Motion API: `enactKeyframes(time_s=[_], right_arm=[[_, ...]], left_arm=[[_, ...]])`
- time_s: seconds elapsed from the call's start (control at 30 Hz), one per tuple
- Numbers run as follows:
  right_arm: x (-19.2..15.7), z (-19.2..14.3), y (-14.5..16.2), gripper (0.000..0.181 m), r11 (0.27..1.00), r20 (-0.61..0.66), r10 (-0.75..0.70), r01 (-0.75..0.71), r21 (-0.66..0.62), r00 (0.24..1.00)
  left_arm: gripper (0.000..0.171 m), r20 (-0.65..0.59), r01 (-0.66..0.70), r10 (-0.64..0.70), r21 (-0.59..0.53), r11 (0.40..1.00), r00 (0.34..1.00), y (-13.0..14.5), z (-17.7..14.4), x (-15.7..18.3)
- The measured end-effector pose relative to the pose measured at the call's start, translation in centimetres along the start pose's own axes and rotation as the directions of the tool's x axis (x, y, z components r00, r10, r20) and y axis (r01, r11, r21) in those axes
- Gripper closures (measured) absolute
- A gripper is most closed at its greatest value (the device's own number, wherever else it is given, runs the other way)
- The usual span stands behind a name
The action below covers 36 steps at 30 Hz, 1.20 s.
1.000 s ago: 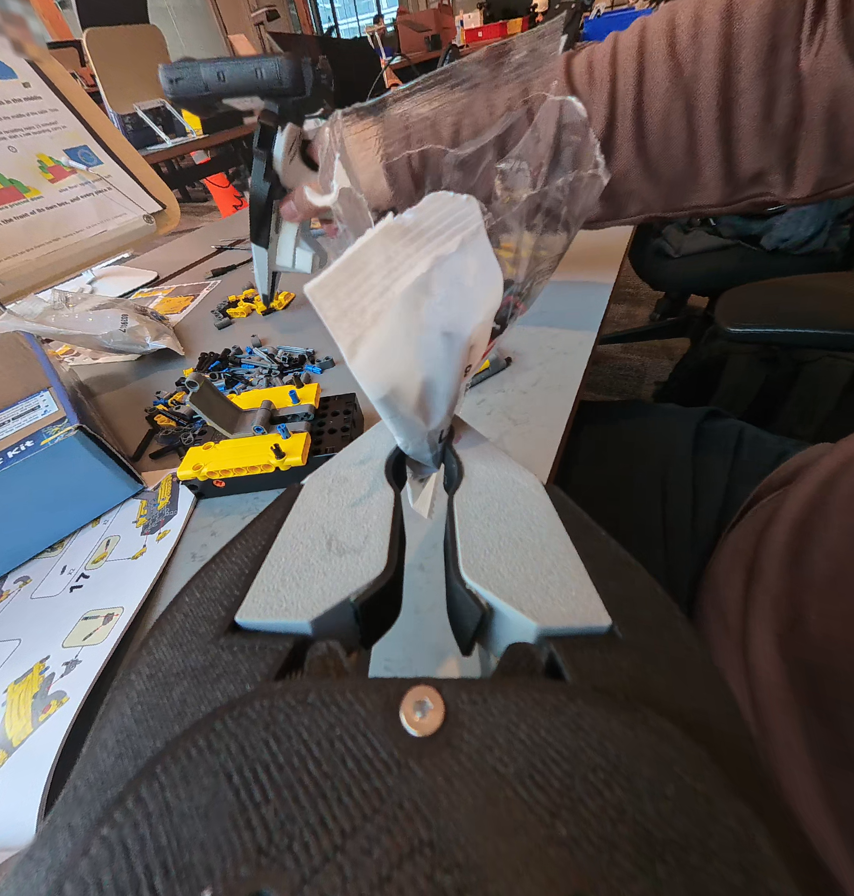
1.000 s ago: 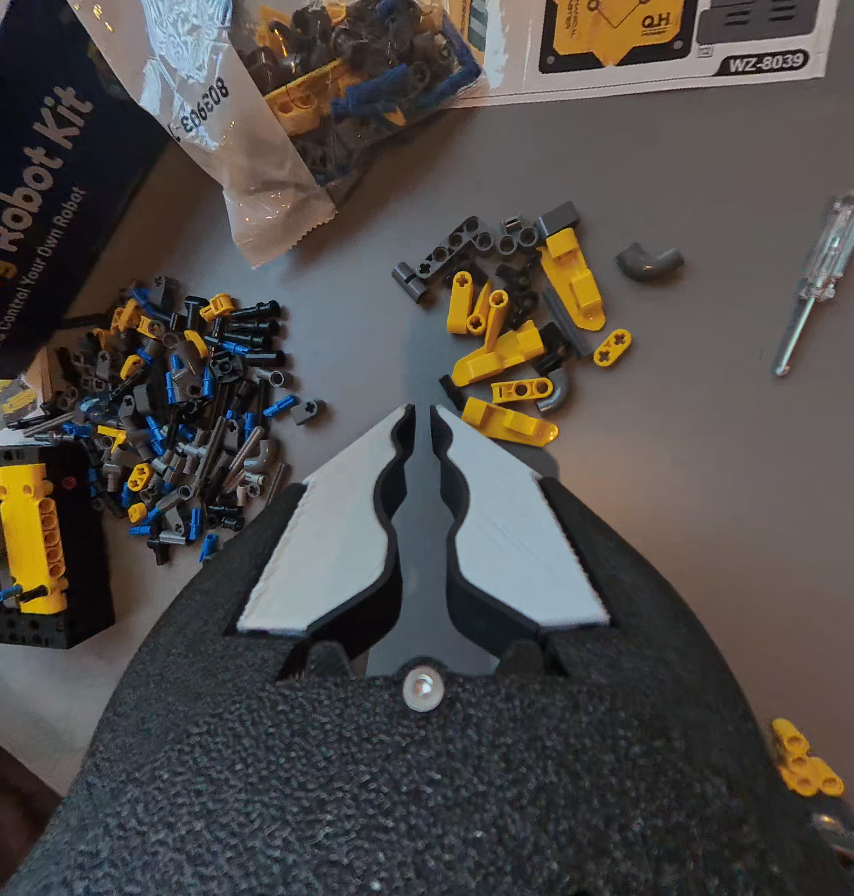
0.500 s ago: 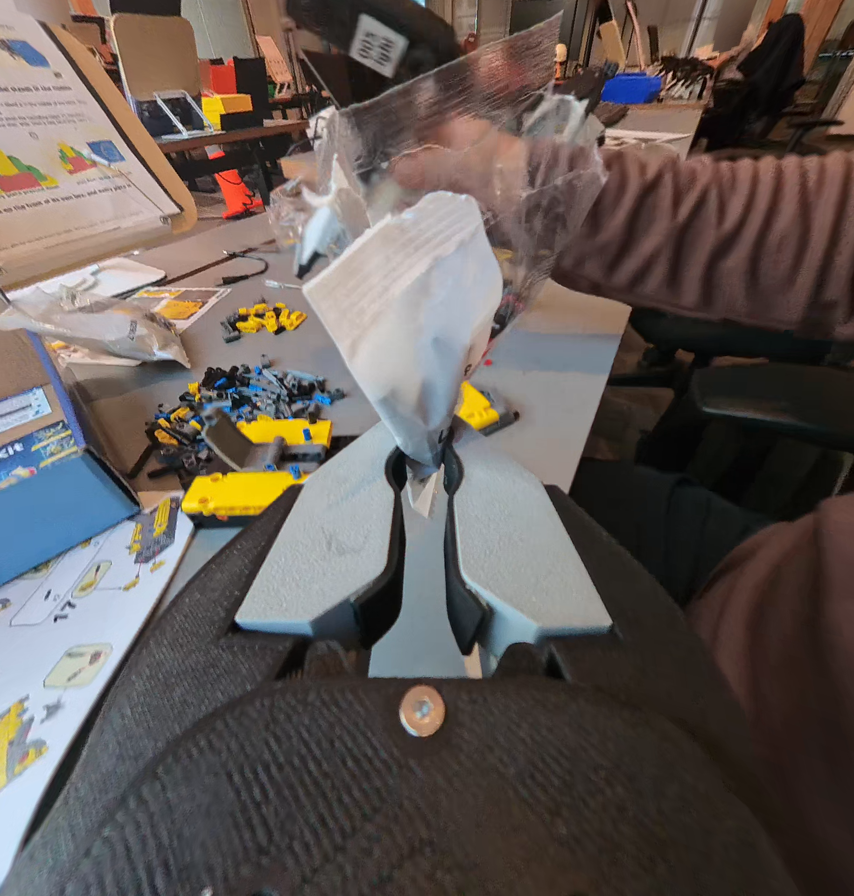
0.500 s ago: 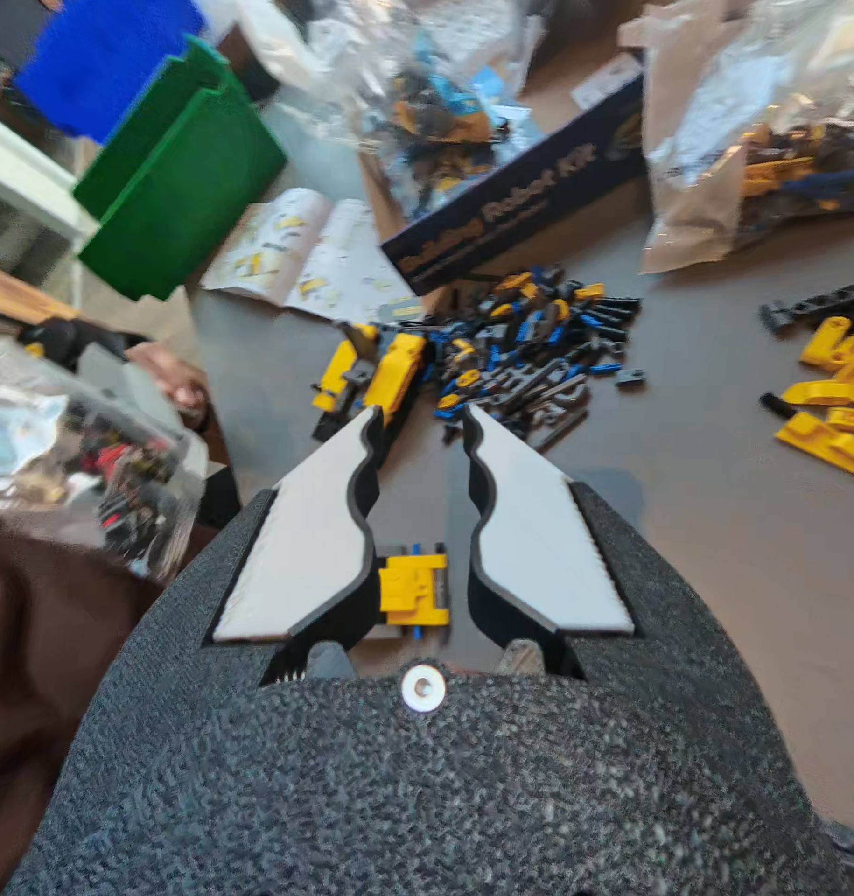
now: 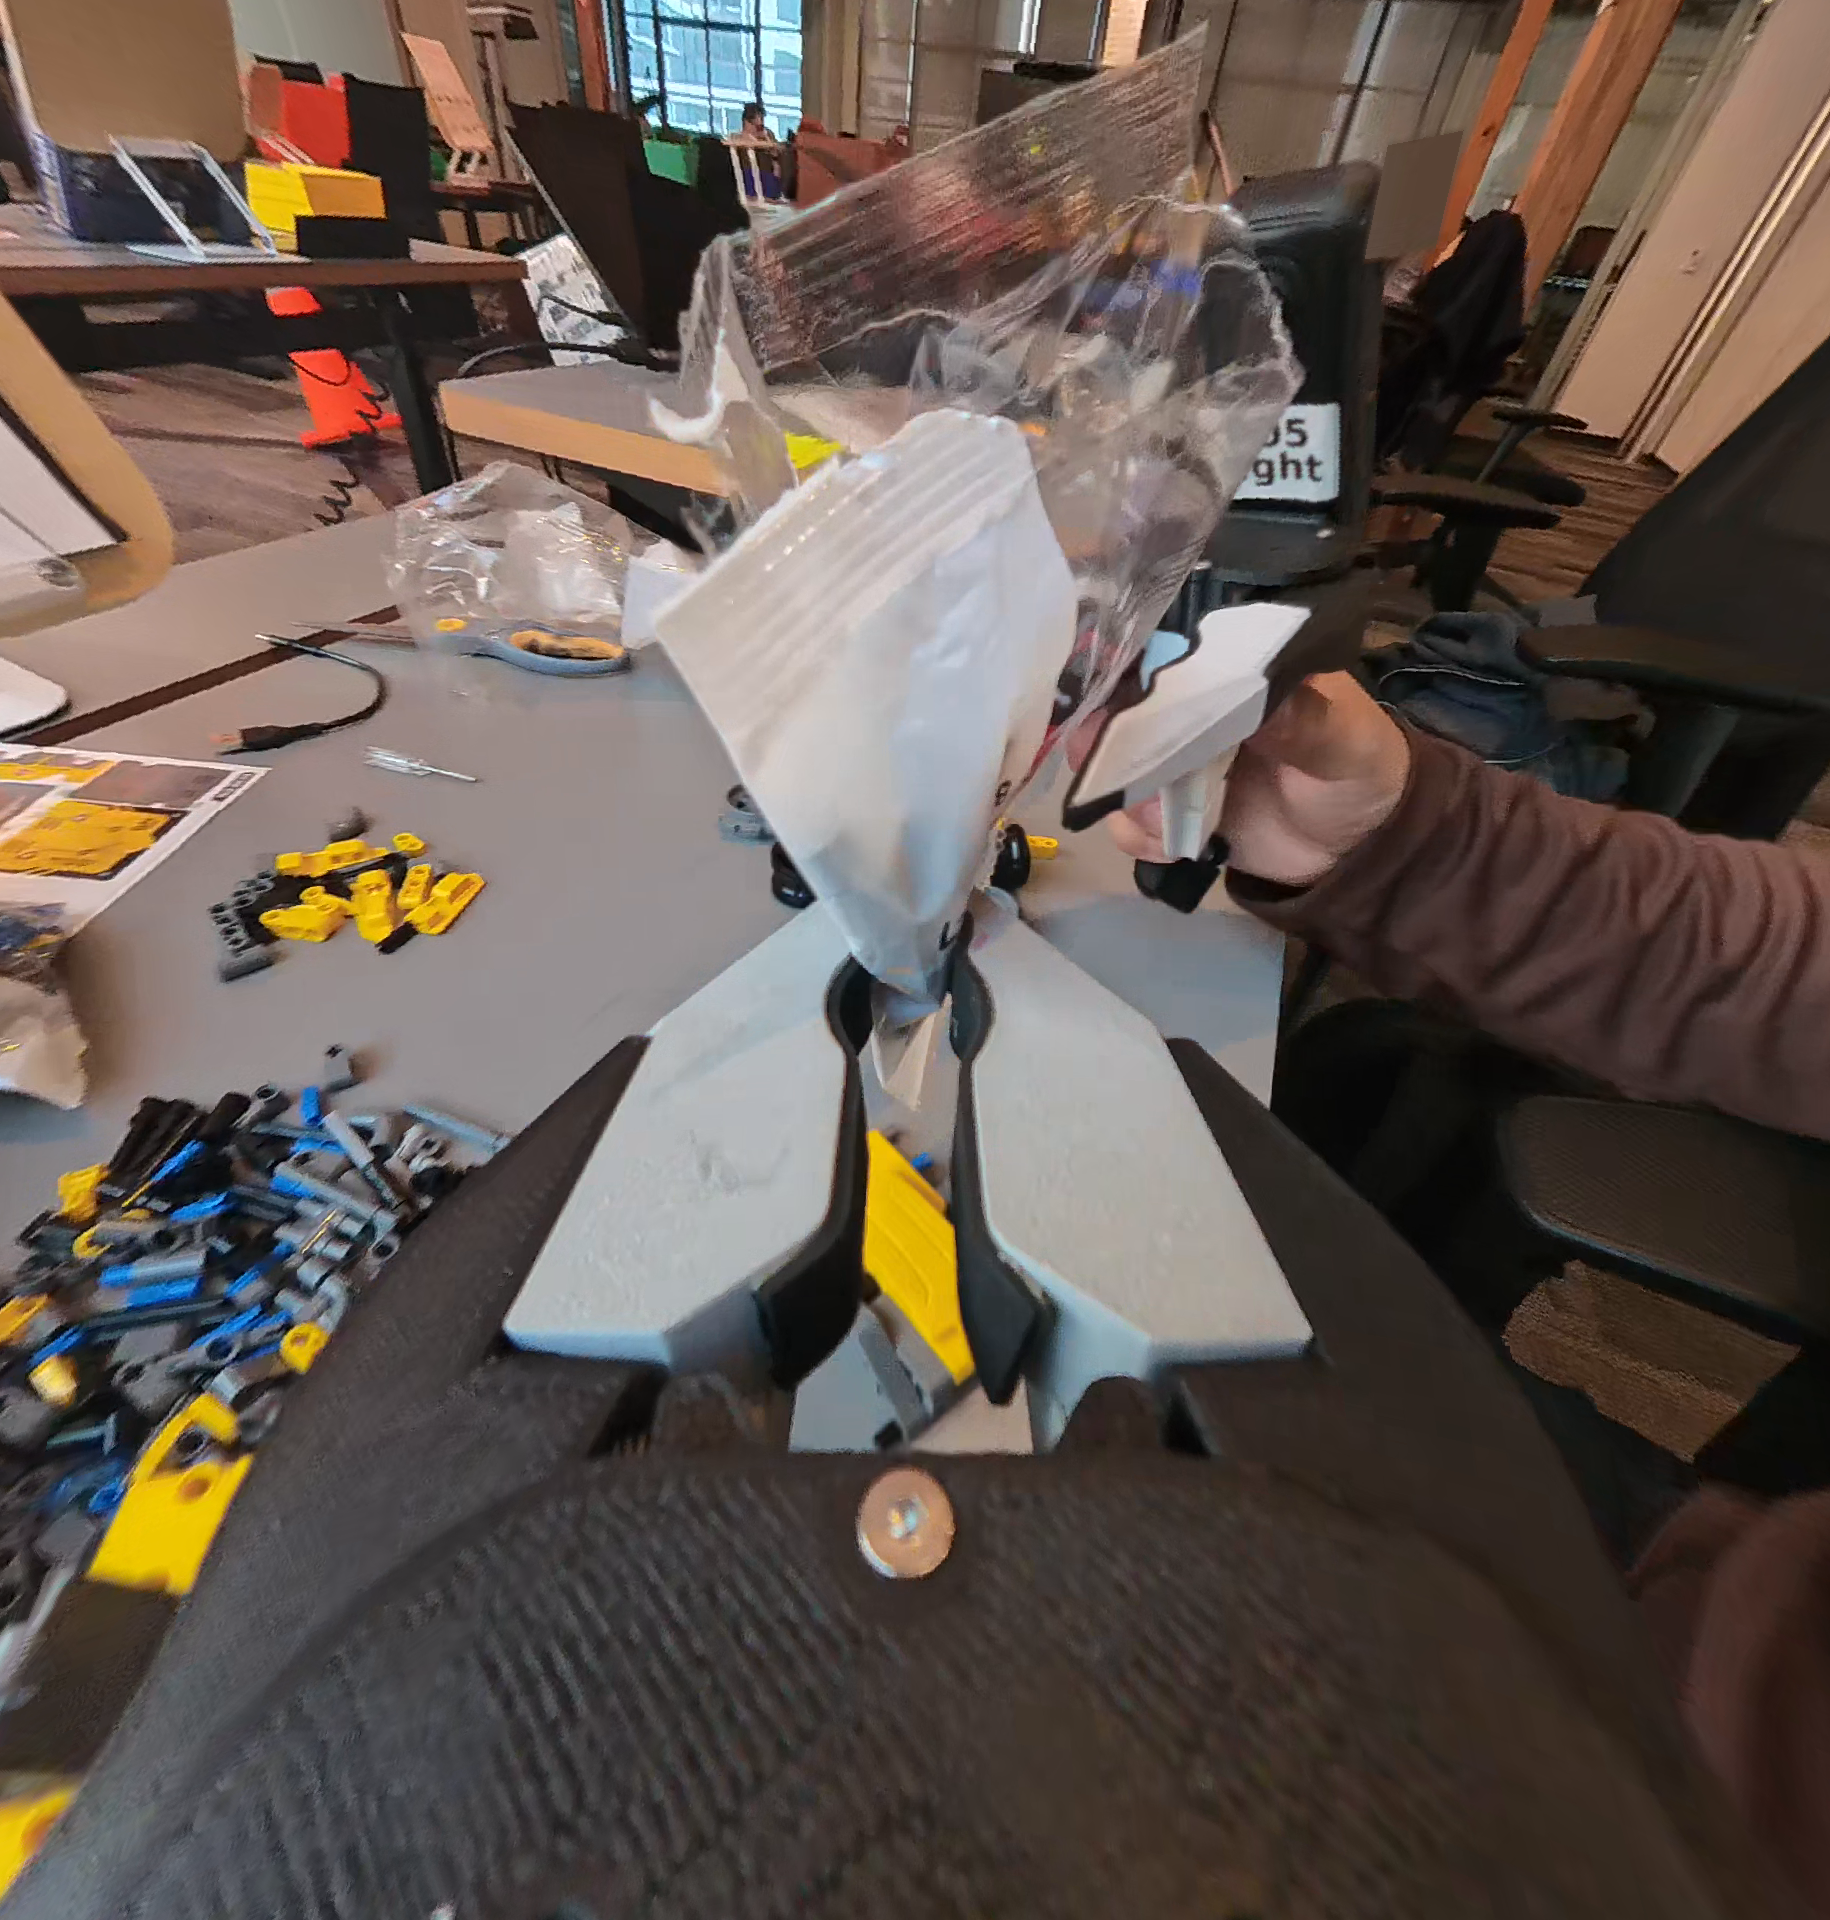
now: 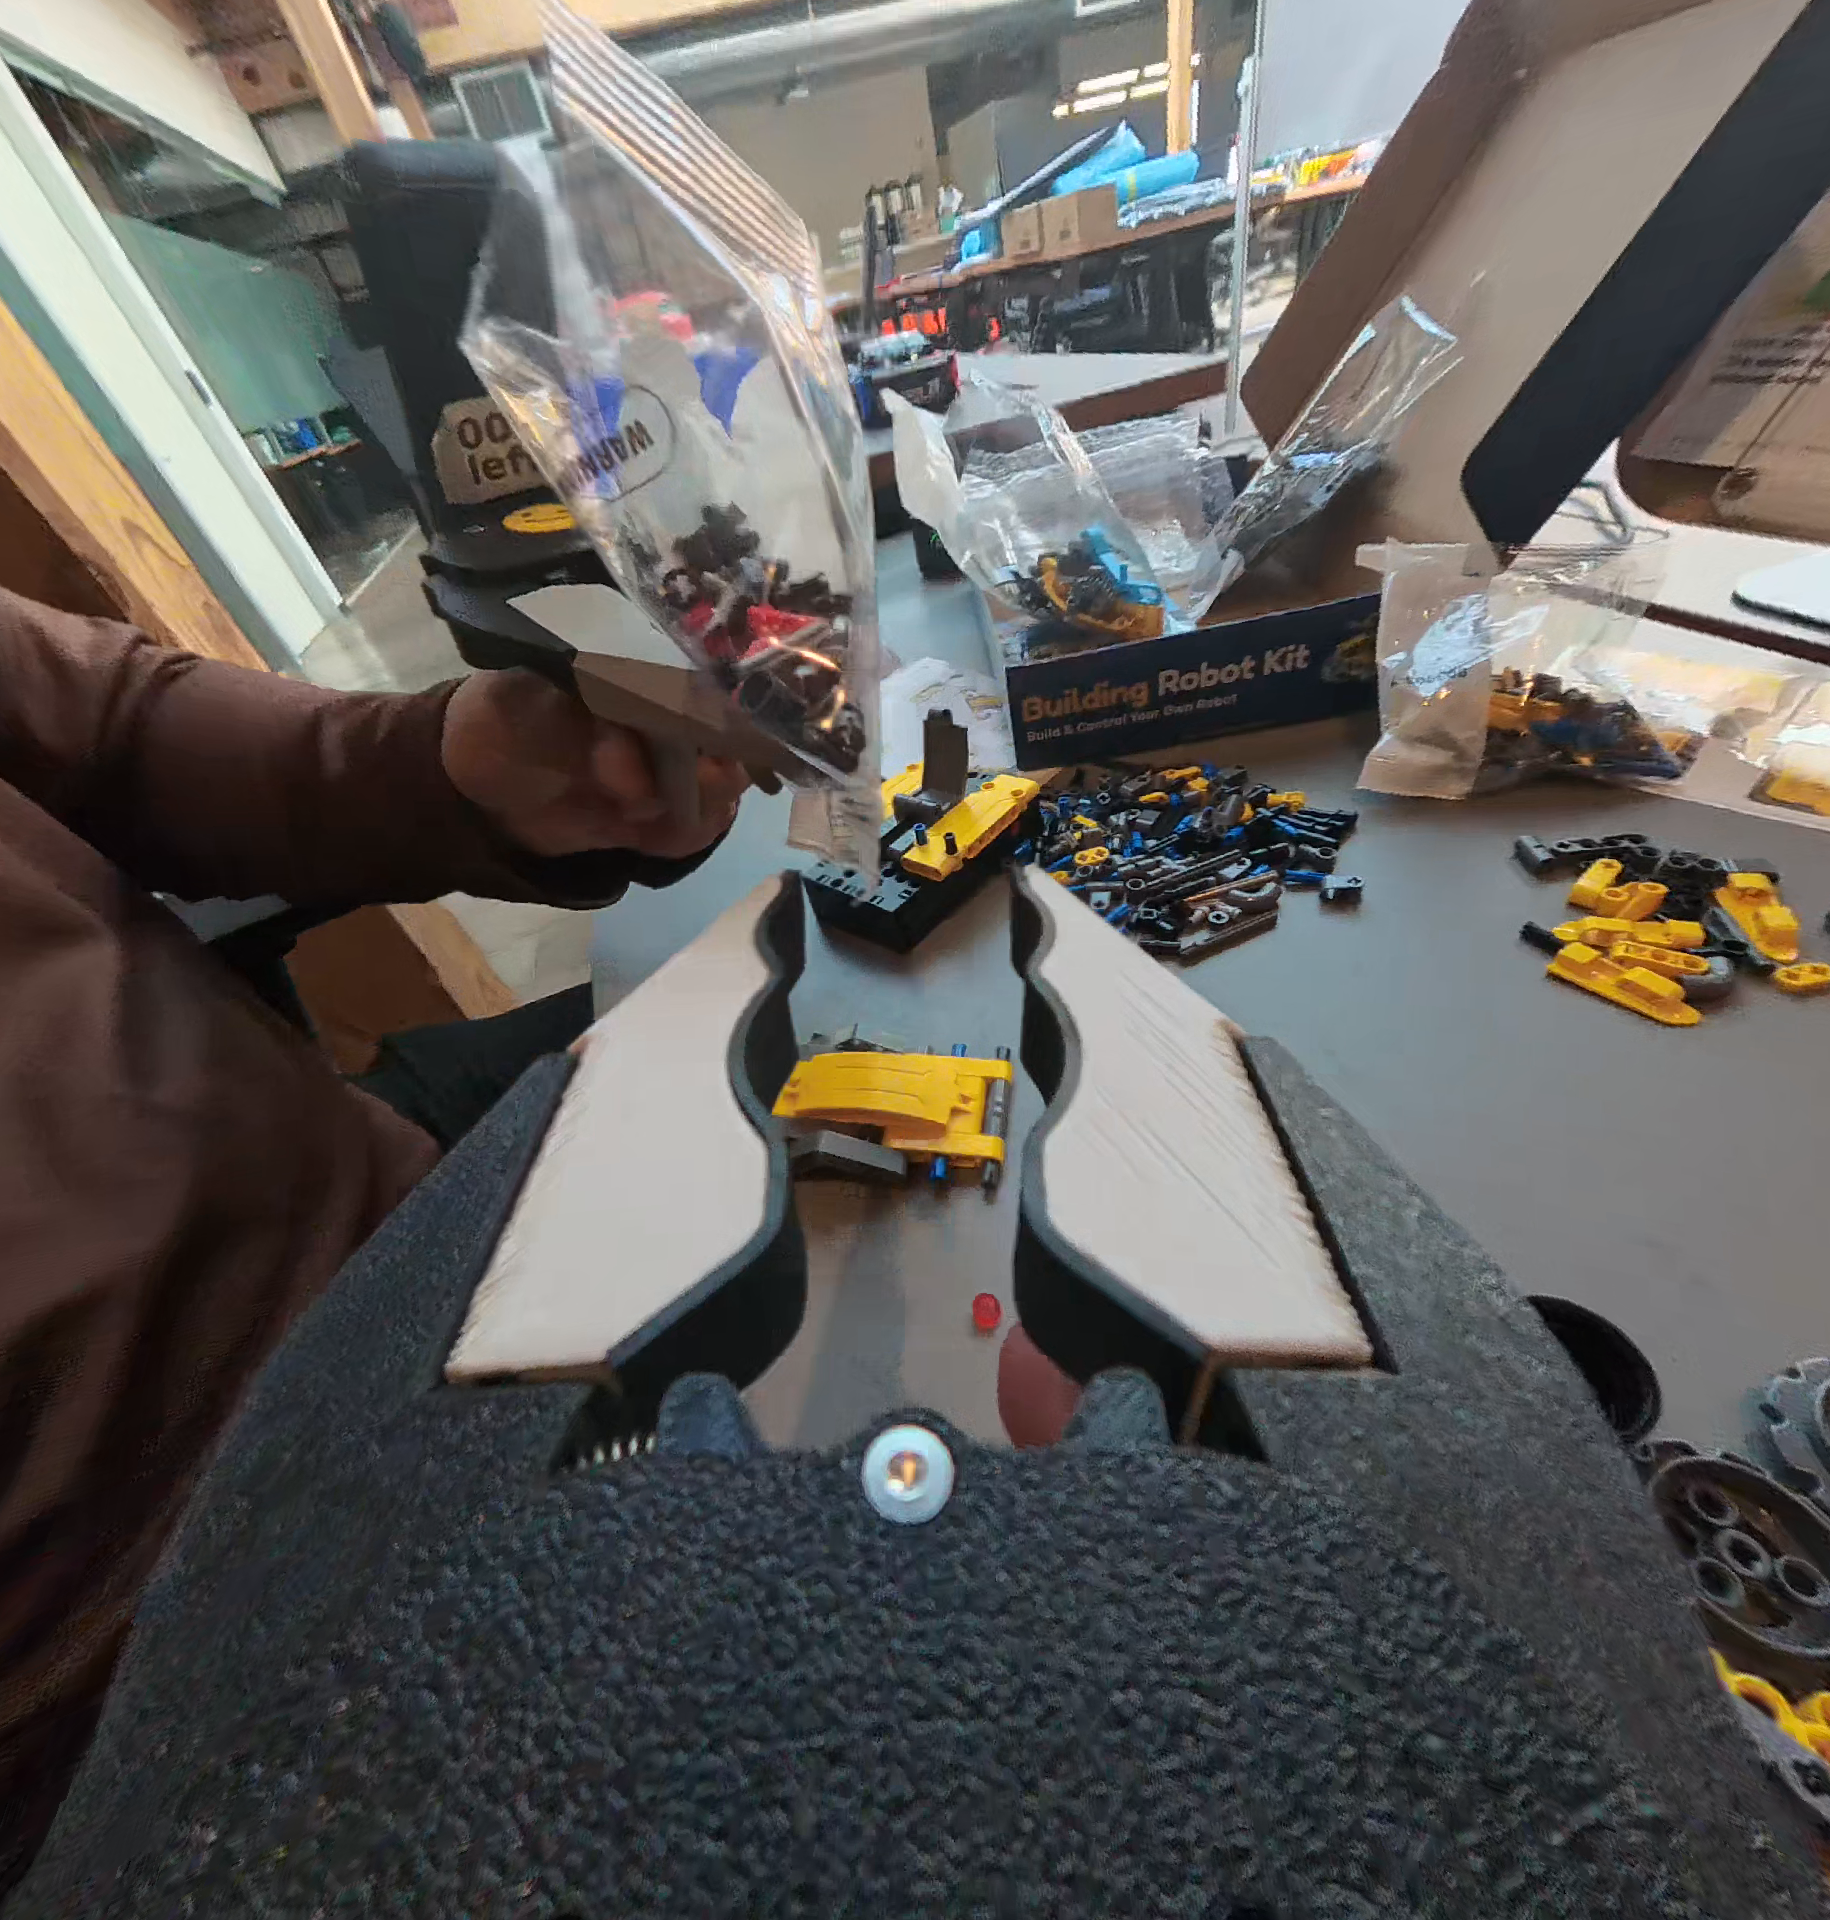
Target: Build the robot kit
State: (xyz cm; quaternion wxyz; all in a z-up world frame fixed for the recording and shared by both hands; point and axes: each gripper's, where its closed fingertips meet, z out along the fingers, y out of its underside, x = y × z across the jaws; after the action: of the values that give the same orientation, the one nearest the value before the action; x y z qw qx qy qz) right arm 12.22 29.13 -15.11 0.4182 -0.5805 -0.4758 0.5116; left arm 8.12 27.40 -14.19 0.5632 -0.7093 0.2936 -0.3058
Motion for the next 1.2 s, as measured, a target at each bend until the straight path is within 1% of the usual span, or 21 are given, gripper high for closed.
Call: enactKeyframes(time_s=[0.07, 0.1, 0.17, 0.2, 0.23, 0.27, 0.43, 0.53, 0.63, 0.73, 0.8, 0.87, 1.03, 1.2], right_arm=[[0.6, -0.9, -0.1, 0.169, 0.998, -0.012, 0.016, -0.016, 0.053, 1.0], [0.8, -1.4, -0.2, 0.171, 0.997, -0.01, 0.03, -0.03, 0.076, 0.999], [1.0, -2.4, -0.7, 0.164, 0.988, 0.015, 0.074, -0.075, 0.133, 0.997], [1.3, -2.7, -0.6, 0.164, 0.986, 0.015, 0.1, -0.101, 0.136, 0.995], [1.8, -2.9, -0.4, 0.175, 0.986, 0.002, 0.112, -0.112, 0.127, 0.994], [2.3, -3.2, -0.1, 0.181, 0.988, -0.022, 0.108, -0.105, 0.117, 0.994], [4.0, -4.0, -0.4, 0.181, 0.995, -0.103, 0.076, -0.068, 0.074, 0.992], [5.4, -4.2, -0.8, 0.181, 0.998, -0.155, 0.056, -0.056, 0.008, 0.986], [7.2, -4.3, -1.0, 0.181, 0.995, -0.217, 0.022, -0.042, -0.085, 0.976], [8.9, -4.4, -1.3, 0.181, 0.99, -0.261, -0.01, -0.027, -0.141, 0.965], [10.3, -4.5, -1.0, 0.181, 0.982, -0.295, -0.03, -0.027, -0.189, 0.955], [11.6, -4.3, -0.2, 0.181, 0.972, -0.314, -0.015, -0.06, -0.228, 0.949], [14.2, -3.4, 1.1, 0.181, 0.956, -0.375, -0.019, -0.094, -0.279, 0.927], [16.6, -3.2, 1.5, 0.181, 0.943, -0.483, -0.081, -0.09, -0.32, 0.872]], left_arm=[[0.164, -0.011, 0.007, -0.007, -0.022, 1.0, 1.0, 0.2, 1.4, 0.0], [0.164, -0.014, 0.005, -0.005, -0.034, 0.999, 1.0, 0.3, 2.0, -0.1], [0.164, -0.013, -0.002, 0.001, -0.06, 0.998, 1.0, 0.7, 3.2, -0.5], [0.164, -0.017, 0.001, -0.002, -0.068, 0.998, 1.0, 0.8, 3.7, -0.7], [0.165, -0.025, 0.01, -0.012, -0.075, 0.997, 1.0, 0.9, 4.1, -0.7], [0.165, -0.031, 0.016, -0.018, -0.08, 0.997, 0.999, 1.0, 4.6, -0.8], [0.164, -0.035, 0.06, -0.064, -0.094, 0.994, 0.997, 1.1, 6.4, -1.5], [0.16, 0.004, 0.07, -0.07, -0.138, 0.988, 0.998, 1.6, 6.8, -2.4], [0.159, 0.041, 0.051, -0.045, -0.159, 0.986, 0.998, 2.1, 6.1, -3.0], [0.161, 0.072, 0.066, -0.055, -0.165, 0.984, 0.996, 2.7, 4.6, -3.6], [0.162, 0.084, 0.07, -0.058, -0.154, 0.986, 0.995, 2.9, 3.5, -3.9], [0.165, 0.094, 0.082, -0.07, -0.138, 0.987, 0.993, 3.0, 2.5, -4.2], [0.166, 0.104, 0.111, -0.1, -0.104, 0.988, 0.99, 2.9, 0.8, -4.7], [0.168, 0.109, 0.093, -0.083, -0.091, 0.991, 0.991, 2.8, -0.6, -4.8]])
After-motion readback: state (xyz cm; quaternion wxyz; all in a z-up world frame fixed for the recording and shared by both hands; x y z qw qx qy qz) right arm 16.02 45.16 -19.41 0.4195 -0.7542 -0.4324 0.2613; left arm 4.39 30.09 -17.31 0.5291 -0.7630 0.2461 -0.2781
